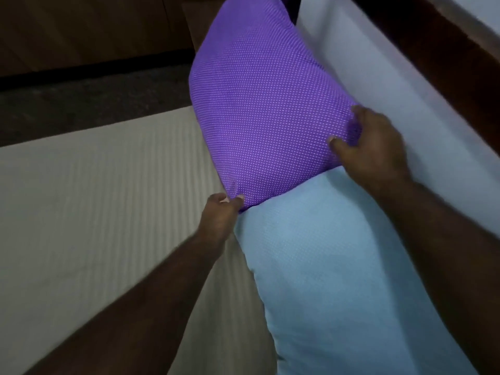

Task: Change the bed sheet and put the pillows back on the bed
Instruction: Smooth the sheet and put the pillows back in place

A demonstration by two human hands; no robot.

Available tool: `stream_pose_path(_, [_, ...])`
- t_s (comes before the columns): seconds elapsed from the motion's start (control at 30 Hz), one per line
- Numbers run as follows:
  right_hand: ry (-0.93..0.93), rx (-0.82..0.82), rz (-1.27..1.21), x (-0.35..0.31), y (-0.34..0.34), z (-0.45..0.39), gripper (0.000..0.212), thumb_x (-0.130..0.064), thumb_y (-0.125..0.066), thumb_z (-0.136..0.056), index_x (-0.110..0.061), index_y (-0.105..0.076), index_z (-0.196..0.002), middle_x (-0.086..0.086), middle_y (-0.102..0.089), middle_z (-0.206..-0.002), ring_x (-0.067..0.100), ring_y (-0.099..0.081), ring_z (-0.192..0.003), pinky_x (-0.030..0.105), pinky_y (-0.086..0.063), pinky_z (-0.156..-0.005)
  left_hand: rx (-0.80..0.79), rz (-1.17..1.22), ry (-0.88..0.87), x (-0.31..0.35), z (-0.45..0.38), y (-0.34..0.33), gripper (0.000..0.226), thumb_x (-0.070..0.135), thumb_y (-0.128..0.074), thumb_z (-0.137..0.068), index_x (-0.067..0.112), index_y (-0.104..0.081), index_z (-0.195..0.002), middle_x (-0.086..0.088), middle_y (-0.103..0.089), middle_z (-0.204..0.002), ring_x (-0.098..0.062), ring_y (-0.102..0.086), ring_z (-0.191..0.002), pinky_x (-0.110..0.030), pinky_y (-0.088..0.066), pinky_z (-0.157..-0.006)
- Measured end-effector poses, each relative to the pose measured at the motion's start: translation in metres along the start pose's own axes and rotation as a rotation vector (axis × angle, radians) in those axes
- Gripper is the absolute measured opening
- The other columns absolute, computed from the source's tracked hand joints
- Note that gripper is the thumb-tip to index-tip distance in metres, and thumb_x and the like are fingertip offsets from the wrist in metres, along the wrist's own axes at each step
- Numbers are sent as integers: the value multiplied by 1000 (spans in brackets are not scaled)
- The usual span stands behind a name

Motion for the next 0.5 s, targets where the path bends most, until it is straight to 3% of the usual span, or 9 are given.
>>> stream_pose_path(0.07, [16,-9,-4,3,-9,-29,83,-49,-70,-83,-4,-43,-147,21,-50,-143,34,-46,-132,36,-34,-111,17,7,36,-1,-19,-3,74,58,-64,-89,14,-45,-145,1,-56,-140,-20,-60,-116,-34,-51,-94])
stream_pose_path(0.13, [-9,-80,-37,7,-26,-55,99,-65,-74,-74,-10,-40,-148,18,-48,-144,33,-46,-132,40,-37,-111,-17,38,80,0,-33,-11,82,68,-60,-86,12,-44,-143,3,-57,-137,-18,-62,-109,-31,-50,-86])
stream_pose_path(0.23, [-83,-142,-83,16,-50,-79,137,-92,-70,-45,-20,-27,-152,12,-41,-152,32,-46,-135,50,-40,-112,-127,171,171,7,-43,-30,72,71,-61,-81,17,-55,-130,5,-66,-123,-14,-66,-93,-25,-50,-67])
stream_pose_path(0.3, [-153,-207,-102,24,-64,-86,147,-94,-70,-40,-22,-13,-156,11,-35,-157,33,-43,-138,51,-36,-115,-122,313,144,18,-49,-38,63,60,-70,-83,20,-59,-130,3,-70,-120,-17,-69,-96,-29,-57,-69])
stream_pose_path(0.4, [-150,-256,-148,24,-73,-92,120,-72,-75,-68,-23,-11,-158,11,-43,-153,35,-49,-133,46,-37,-113,132,397,-137,46,-62,-17,57,36,-82,-81,20,-60,-131,3,-70,-119,-14,-71,-99,-32,-61,-82])
stream_pose_path(0.5, [-91,-225,-92,17,-78,-88,95,-61,-65,-86,-28,-12,-158,18,-49,-147,41,-51,-128,46,-39,-110,265,268,-297,59,-66,9,61,36,-82,-81,20,-55,-134,9,-67,-123,-6,-68,-104,-25,-58,-88])
Point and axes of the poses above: each hand's wrist, its own z-axis away from the middle knuckle, its own y-axis out of the back of the hand, x = y × z, the point moved 7 cm from there along -z, towards the middle knuckle
